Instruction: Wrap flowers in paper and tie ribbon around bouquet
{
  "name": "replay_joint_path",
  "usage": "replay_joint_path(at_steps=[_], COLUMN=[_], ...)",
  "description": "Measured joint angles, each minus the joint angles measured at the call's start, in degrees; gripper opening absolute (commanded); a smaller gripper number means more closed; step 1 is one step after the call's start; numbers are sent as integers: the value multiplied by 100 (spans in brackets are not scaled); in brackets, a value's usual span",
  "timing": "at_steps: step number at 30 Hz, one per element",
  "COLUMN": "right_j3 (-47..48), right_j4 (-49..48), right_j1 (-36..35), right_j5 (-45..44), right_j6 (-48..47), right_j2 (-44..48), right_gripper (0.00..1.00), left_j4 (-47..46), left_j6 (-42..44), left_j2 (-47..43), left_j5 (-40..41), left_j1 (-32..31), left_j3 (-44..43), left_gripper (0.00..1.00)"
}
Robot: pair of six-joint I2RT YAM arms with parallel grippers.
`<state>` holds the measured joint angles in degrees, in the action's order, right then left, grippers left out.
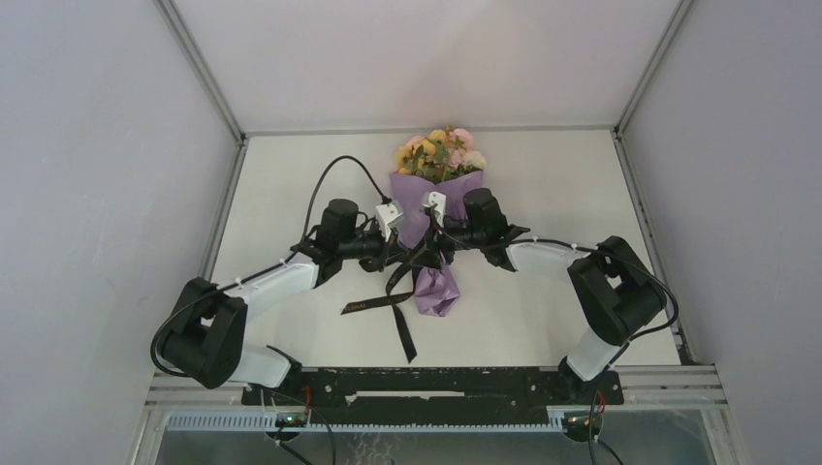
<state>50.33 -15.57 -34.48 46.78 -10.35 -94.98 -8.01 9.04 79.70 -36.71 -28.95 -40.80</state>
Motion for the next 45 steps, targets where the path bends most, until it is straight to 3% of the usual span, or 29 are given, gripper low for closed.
replay_joint_path(at_steps=[5,7,11,12,15,17,25,27,29,35,39,40,43,45], right_j3=[48,74,76,76,76,76,76,74,74,70,59,59,57,52], right_j4=[160,170,225,249,358,463,640,629,608,584,522,505,490,463], right_j1=[22,22,2,-2,-11,-9,-9,-9,-9,-9,2,13,42,103], right_j5=[68,94,131,129,140,149,221,243,273,343,352,352,350,341], right_j6=[-107,-109,-114,-114,-98,-76,260,343,428,560,621,636,708,824], right_j2=[-52,-92,-107,-105,-107,-107,-105,-105,-105,-103,-103,-103,-103,-103], right_gripper=[26,1,0,0,0,0,0,0,0,0,0,4,30,37], left_j4=[2,4,17,39,166,332,839,586,258,-474,-697,-730,-800,-822], left_j6=[50,61,111,146,450,785,1495,1368,1233,920,841,820,739,638], left_j2=[2,2,7,7,4,-11,-184,-175,-140,94,144,157,210,254], left_j5=[-81,-111,-125,-140,-251,-313,-752,-704,-612,-350,-354,-356,-398,-396], left_j1=[0,0,9,9,9,20,116,92,55,-109,-142,-142,-142,-142], left_j3=[-2,-2,0,0,0,0,46,166,319,610,625,625,625,623], left_gripper=[0,0,0,6,40,53,71,70,63,32,6,1,0,0])
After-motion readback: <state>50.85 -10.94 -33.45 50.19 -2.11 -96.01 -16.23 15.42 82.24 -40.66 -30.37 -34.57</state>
